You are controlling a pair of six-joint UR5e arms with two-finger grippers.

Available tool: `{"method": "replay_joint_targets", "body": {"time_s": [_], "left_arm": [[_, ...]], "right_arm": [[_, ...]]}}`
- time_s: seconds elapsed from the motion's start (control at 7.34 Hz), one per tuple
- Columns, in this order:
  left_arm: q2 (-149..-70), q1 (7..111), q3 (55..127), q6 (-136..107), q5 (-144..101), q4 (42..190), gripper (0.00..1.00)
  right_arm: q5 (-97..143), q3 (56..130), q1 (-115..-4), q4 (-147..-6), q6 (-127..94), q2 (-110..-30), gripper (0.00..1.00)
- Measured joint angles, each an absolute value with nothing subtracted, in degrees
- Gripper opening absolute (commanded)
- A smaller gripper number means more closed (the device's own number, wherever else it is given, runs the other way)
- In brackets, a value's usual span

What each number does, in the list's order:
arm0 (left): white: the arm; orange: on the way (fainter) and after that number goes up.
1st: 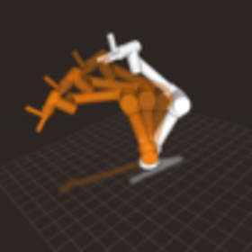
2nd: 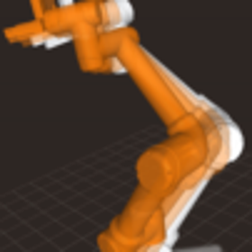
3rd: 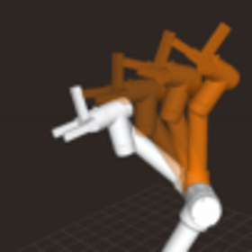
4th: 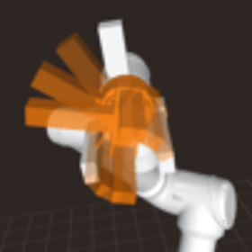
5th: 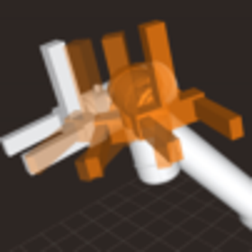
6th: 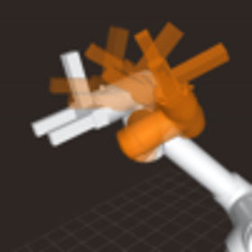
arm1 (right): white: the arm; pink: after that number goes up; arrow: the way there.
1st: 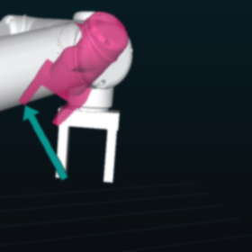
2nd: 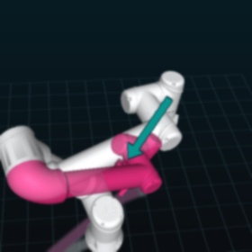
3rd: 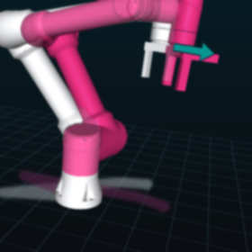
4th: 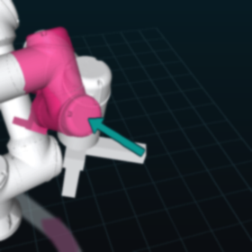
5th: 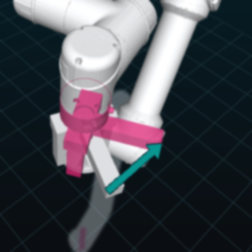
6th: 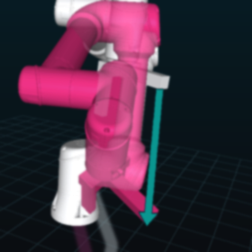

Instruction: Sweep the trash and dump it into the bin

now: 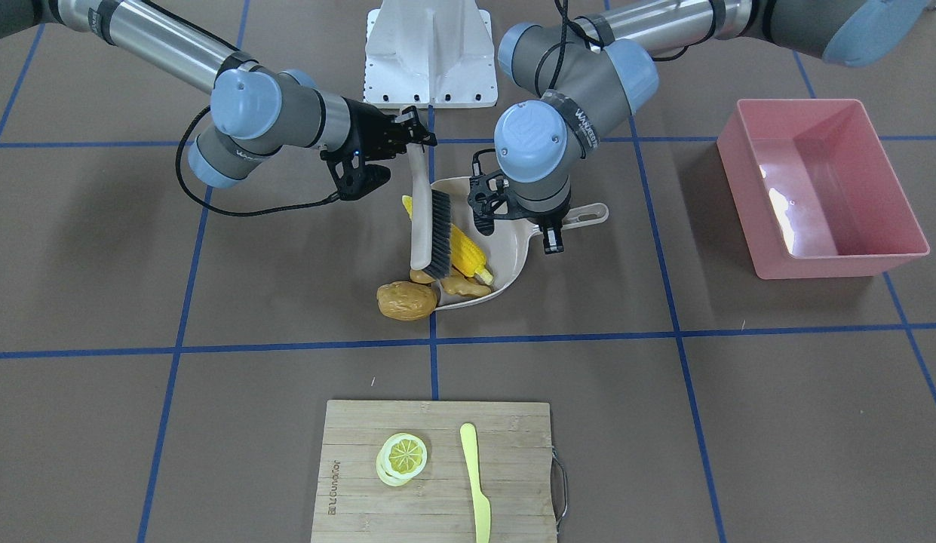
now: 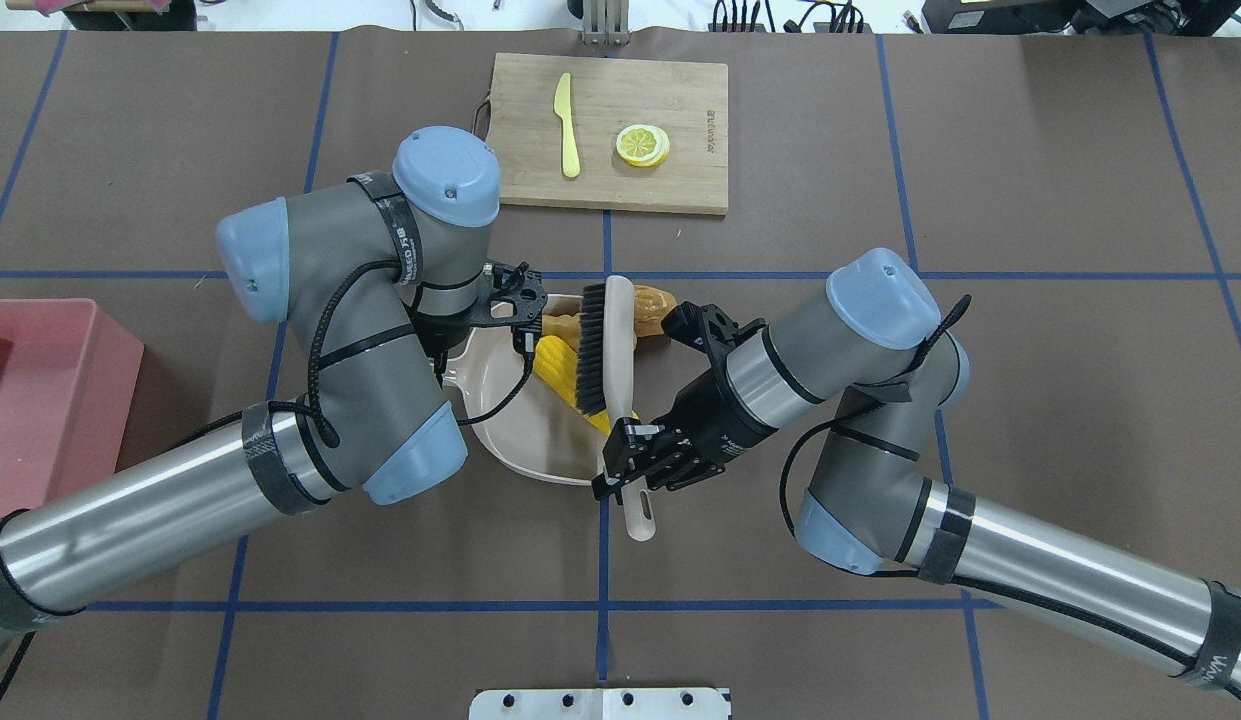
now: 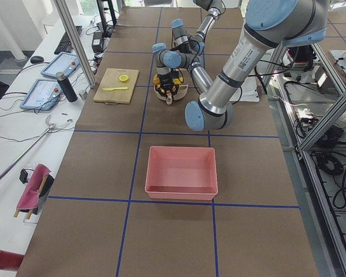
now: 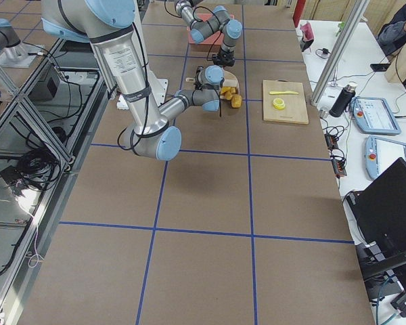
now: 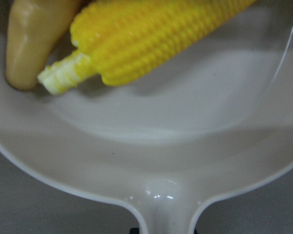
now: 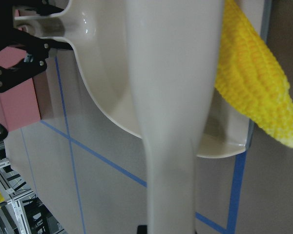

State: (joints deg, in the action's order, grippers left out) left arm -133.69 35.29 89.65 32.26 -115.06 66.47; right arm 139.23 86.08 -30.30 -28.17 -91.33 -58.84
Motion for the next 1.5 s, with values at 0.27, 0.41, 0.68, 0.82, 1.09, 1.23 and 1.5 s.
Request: {"method": "replay_joint_targets", "body": {"time_s": [0.27, 0.41, 0.68, 0.82, 1.09, 1.23, 1.5], "left_arm": [[-132.6, 35.3, 90.0, 32.2, -115.1, 68.4, 0.0], [-131.9, 35.3, 90.6, 32.1, -115.2, 69.1, 0.0], [-130.7, 35.4, 91.6, 31.8, -115.2, 71.1, 0.0], [-130.5, 35.5, 91.8, 31.8, -115.3, 71.6, 0.0], [-130.3, 35.5, 91.7, 31.7, -115.2, 72.0, 0.0], [-130.3, 35.5, 91.6, 31.7, -115.2, 72.0, 0.0], [-130.3, 35.5, 91.5, 31.7, -115.2, 72.0, 0.0]], "right_arm": [[141.0, 88.2, -32.0, -30.7, -91.4, -59.2, 0.0], [143.6, 88.3, -34.4, -31.0, -91.1, -59.6, 0.0], [151.4, 86.2, -41.4, -31.0, -85.2, -61.5, 0.0], [155.0, 83.6, -44.2, -31.0, -80.0, -62.0, 0.0], [158.5, 78.0, -45.6, -30.9, -70.0, -62.1, 0.0], [158.8, 75.6, -45.1, -30.9, -66.1, -61.9, 0.0], [158.5, 71.7, -44.1, -31.0, -61.2, -61.0, 0.0]]}}
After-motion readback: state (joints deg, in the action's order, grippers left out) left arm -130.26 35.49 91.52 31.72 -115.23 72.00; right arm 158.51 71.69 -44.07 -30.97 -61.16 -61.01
